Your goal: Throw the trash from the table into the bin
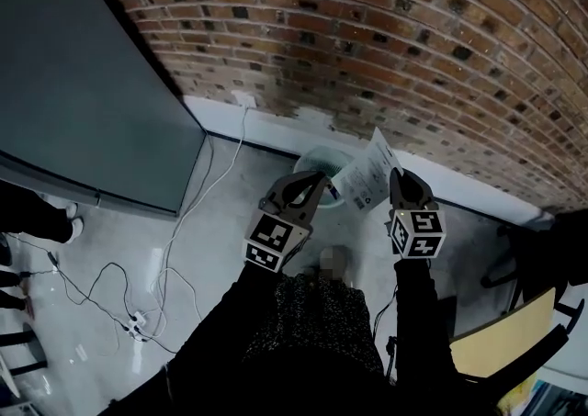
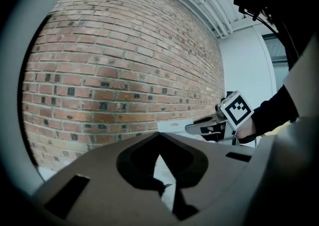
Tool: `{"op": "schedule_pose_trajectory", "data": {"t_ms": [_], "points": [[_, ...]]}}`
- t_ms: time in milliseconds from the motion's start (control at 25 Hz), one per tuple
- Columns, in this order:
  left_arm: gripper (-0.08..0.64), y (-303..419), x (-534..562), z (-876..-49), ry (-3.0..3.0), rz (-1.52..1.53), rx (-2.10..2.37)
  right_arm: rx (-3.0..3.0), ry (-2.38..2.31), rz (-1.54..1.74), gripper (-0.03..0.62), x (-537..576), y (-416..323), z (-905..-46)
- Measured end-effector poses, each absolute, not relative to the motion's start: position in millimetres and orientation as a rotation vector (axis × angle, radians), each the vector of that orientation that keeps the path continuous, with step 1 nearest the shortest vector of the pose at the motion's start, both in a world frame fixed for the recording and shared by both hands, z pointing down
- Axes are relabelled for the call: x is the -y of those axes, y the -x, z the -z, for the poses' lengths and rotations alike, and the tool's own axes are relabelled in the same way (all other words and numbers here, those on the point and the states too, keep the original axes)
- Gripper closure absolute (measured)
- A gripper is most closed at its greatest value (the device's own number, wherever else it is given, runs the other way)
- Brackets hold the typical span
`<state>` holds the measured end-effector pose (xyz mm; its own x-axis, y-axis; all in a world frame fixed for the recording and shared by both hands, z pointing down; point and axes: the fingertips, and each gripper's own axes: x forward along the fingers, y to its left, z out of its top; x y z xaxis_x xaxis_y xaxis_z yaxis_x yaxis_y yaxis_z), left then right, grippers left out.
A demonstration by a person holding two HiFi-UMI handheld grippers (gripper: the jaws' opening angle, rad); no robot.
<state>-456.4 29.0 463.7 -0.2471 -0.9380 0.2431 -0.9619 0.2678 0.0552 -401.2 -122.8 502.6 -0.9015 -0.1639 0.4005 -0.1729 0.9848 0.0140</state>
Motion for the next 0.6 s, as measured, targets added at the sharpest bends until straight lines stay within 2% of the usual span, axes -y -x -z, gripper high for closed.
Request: {"op": "schedule_pose_trajectory", "data": {"t_ms": [600], "points": [[0.554, 501, -19, -526, -1.654, -0.202, 2.340, 2.686, -0.088, -0.037, 0.580, 112, 463, -579]]}}
